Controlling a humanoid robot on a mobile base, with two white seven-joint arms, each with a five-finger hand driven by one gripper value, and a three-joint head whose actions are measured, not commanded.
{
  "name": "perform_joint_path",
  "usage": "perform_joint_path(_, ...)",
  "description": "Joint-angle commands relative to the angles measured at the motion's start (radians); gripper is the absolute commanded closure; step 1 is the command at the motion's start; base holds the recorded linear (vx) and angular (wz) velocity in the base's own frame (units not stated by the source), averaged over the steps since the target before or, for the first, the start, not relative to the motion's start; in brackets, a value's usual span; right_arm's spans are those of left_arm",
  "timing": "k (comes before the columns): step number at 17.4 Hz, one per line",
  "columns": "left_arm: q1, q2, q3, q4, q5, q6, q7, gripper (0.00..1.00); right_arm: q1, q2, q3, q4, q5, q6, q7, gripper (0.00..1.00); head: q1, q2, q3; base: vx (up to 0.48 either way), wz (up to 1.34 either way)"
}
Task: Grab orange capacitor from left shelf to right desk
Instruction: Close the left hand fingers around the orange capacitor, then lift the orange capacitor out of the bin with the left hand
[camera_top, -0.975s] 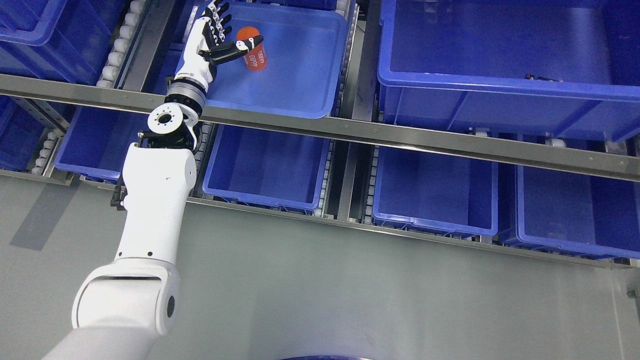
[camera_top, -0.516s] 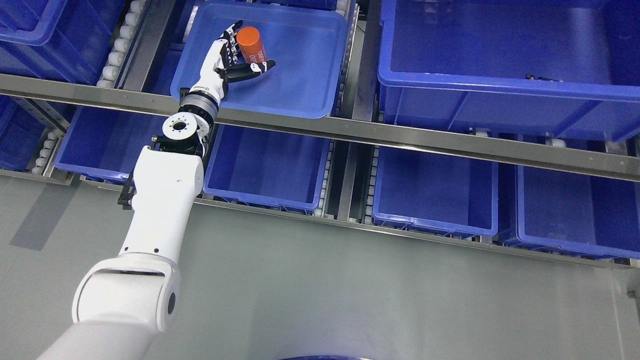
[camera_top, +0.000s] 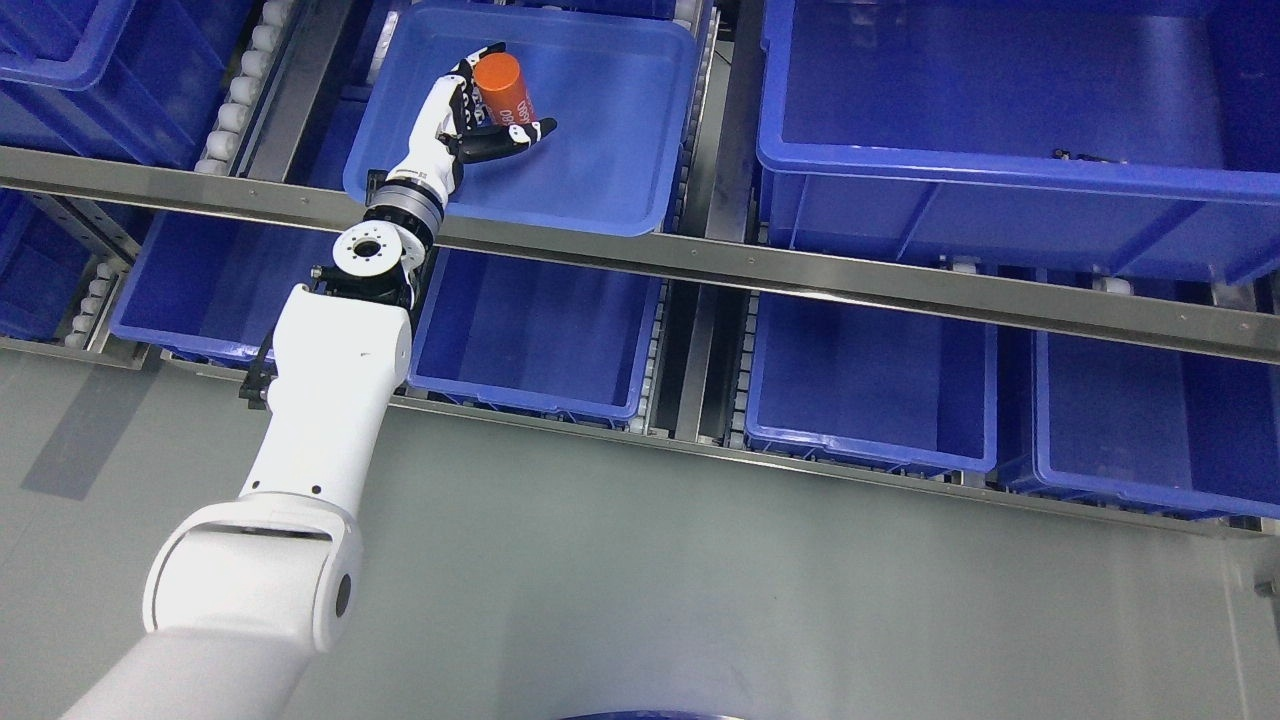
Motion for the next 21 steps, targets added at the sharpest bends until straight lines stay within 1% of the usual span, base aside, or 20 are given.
perform_joint_path(1, -0.018, 0.017, -0.013, 0.036, -0.018, -0.013, 0.001, 0.18, 0.023, -0.017, -0.011, -0.017, 0.006, -0.001, 0.0, 0.0, 0.0, 0.0, 0.0, 0.0, 0.0)
perform_joint_path(9, -0.02, 0.017, -0.009, 0.036, -0.018, -0.014, 0.003, 0.36, 0.023, -0.017, -0.011, -0.017, 0.006, -0.001, 0.0, 0.0, 0.0, 0.0, 0.0, 0.0, 0.0)
perform_joint_path(10, -0.02, 0.017, -0.006, 0.036, -0.018, -0.028, 0.003, 0.42, 0.023, -0.017, -0.011, -0.017, 0.006, -0.001, 0.0, 0.0, 0.0, 0.0, 0.0, 0.0, 0.0)
perform_joint_path(12, -0.018, 0.017, 0.002, 0.036, -0.018, -0.069, 0.004, 0.59, 0.023, -0.017, -0.011, -0.017, 0.006, -0.001, 0.0, 0.0, 0.0, 0.0, 0.0, 0.0, 0.0)
perform_joint_path(13, -0.017, 0.017, 0.014, 0.036, -0.016, -0.089, 0.004, 0.7, 0.023, -0.017, -0.011, -0.017, 0.006, -0.001, 0.0, 0.0, 0.0, 0.0, 0.0, 0.0, 0.0)
perform_joint_path(14, -0.015, 0.017, 0.027, 0.036, -0.016, -0.097, 0.004, 0.76, 0.023, -0.017, -0.011, -0.017, 0.006, -0.001, 0.0, 0.0, 0.0, 0.0, 0.0, 0.0, 0.0)
perform_joint_path(19, -0.009, 0.017, 0.039, 0.036, -0.016, -0.102, 0.003, 0.87, 0.023, -0.017, -0.011, -0.017, 0.006, -0.001, 0.0, 0.0, 0.0, 0.0, 0.0, 0.0, 0.0)
perform_joint_path(21, -0.007, 0.017, 0.04, 0.036, -0.015, -0.12, 0.003, 0.92, 0.023, -0.017, -0.011, -0.017, 0.006, -0.001, 0.0, 0.0, 0.0, 0.0, 0.0, 0.0, 0.0)
